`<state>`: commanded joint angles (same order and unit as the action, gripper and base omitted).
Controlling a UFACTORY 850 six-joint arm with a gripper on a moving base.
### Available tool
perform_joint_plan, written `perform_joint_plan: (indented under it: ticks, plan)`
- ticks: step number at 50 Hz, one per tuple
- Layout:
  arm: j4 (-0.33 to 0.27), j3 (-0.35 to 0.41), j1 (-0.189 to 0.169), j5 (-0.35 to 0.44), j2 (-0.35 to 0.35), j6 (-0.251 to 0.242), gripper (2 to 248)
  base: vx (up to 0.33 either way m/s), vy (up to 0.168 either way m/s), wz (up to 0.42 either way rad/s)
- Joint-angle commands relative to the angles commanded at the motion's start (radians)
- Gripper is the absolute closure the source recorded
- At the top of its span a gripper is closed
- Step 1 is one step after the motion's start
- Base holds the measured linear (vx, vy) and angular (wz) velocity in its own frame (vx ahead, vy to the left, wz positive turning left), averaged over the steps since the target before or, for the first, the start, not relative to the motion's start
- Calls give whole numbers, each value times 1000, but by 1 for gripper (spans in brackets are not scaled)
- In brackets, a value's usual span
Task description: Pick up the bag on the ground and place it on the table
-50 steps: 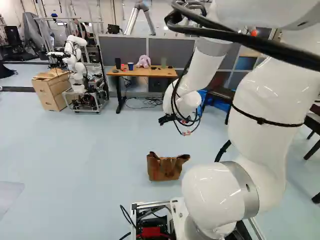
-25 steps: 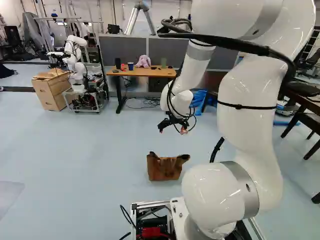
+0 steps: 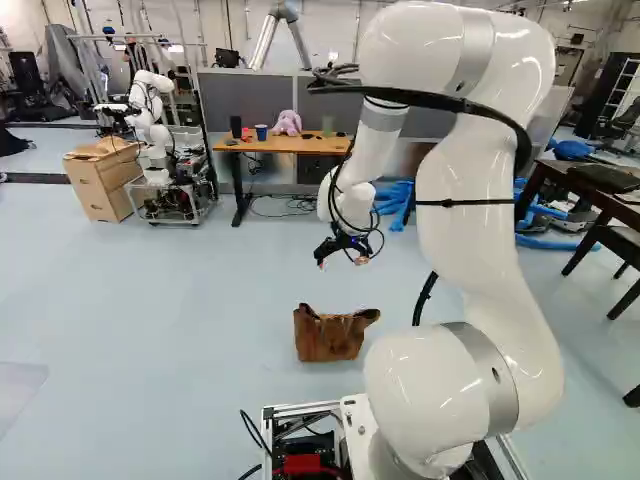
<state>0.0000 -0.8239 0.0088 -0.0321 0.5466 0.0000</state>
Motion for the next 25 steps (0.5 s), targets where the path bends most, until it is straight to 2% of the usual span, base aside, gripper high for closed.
perform_joint_plan:
  ticks: [25]
  plan:
    - [0, -65, -2, 0, 109, -11, 3, 0, 0, 0]
